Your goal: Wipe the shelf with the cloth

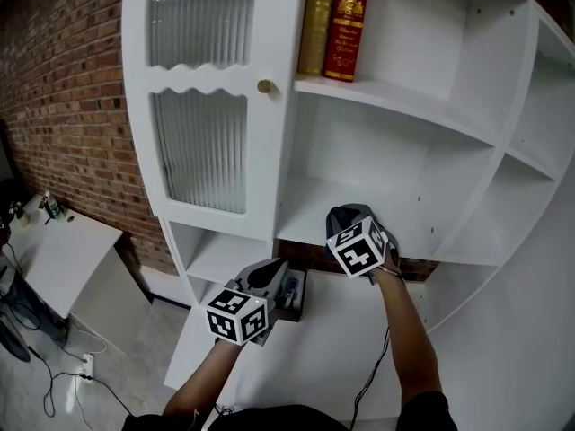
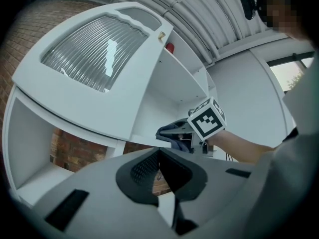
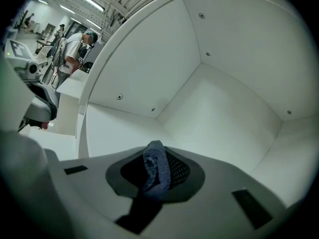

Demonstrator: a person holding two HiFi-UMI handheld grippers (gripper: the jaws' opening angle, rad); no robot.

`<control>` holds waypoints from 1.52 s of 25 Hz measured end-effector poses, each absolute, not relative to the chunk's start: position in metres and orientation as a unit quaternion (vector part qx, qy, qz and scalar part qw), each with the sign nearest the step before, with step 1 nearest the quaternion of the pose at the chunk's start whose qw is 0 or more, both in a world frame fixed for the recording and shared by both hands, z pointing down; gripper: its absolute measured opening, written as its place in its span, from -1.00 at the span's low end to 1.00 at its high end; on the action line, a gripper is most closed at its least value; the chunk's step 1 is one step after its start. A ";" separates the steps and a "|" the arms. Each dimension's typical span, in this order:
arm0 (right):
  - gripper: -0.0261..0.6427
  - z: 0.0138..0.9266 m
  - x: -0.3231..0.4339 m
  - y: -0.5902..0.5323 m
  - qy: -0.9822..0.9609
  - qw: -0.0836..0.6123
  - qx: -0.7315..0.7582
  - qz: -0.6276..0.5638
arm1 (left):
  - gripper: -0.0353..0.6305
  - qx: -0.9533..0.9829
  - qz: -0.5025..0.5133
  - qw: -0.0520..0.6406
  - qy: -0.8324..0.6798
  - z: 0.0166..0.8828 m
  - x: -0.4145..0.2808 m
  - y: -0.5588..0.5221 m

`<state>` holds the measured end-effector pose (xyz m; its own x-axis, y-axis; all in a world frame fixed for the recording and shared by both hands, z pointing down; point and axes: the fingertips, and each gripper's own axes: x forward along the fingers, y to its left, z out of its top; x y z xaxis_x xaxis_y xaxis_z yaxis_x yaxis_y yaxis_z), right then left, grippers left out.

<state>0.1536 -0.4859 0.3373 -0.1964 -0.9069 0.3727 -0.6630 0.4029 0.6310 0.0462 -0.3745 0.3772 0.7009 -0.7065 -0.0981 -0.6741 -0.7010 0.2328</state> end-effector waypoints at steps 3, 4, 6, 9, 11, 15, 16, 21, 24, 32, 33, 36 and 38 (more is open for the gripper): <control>-0.72 0.338 0.144 -0.487 -0.759 0.363 0.514 -0.169 | -0.85 0.916 -0.090 0.088 -0.382 0.377 0.040 -0.373; -0.72 0.339 0.141 -0.487 -0.760 0.363 0.512 -0.170 | -0.85 0.915 -0.090 0.087 -0.384 0.377 0.037 -0.373; -0.72 0.339 0.133 -0.488 -0.762 0.363 0.507 -0.174 | -0.85 0.913 -0.089 0.089 -0.389 0.379 0.033 -0.372; -0.72 0.339 0.121 -0.488 -0.766 0.363 0.500 -0.179 | -0.85 0.912 -0.084 0.090 -0.392 0.381 0.029 -0.370; -0.72 0.339 0.113 -0.489 -0.770 0.361 0.494 -0.182 | -0.85 0.911 -0.080 0.088 -0.394 0.383 0.026 -0.369; -0.72 0.340 0.096 -0.489 -0.777 0.361 0.482 -0.186 | -0.85 0.906 -0.079 0.088 -0.406 0.383 0.013 -0.368; -0.72 0.340 0.092 -0.490 -0.778 0.360 0.480 -0.187 | -0.85 0.905 -0.079 0.087 -0.408 0.382 0.010 -0.367; -0.72 0.340 0.073 -0.491 -0.784 0.355 0.472 -0.192 | -0.85 0.901 -0.076 0.081 -0.419 0.380 -0.005 -0.365; -0.72 0.340 0.062 -0.491 -0.786 0.353 0.469 -0.198 | -0.85 0.899 -0.074 0.081 -0.423 0.381 -0.011 -0.363; -0.72 0.340 0.040 -0.492 -0.788 0.348 0.463 -0.210 | -0.85 0.894 -0.074 0.077 -0.435 0.379 -0.026 -0.360; -0.72 0.341 0.038 -0.492 -0.787 0.348 0.463 -0.211 | -0.85 0.893 -0.074 0.077 -0.437 0.379 -0.028 -0.360; -0.72 0.341 0.034 -0.492 -0.787 0.349 0.464 -0.209 | -0.85 0.891 -0.077 0.078 -0.441 0.380 -0.033 -0.361; -0.72 0.341 0.034 -0.493 -0.788 0.348 0.464 -0.208 | -0.85 0.890 -0.080 0.079 -0.443 0.379 -0.035 -0.362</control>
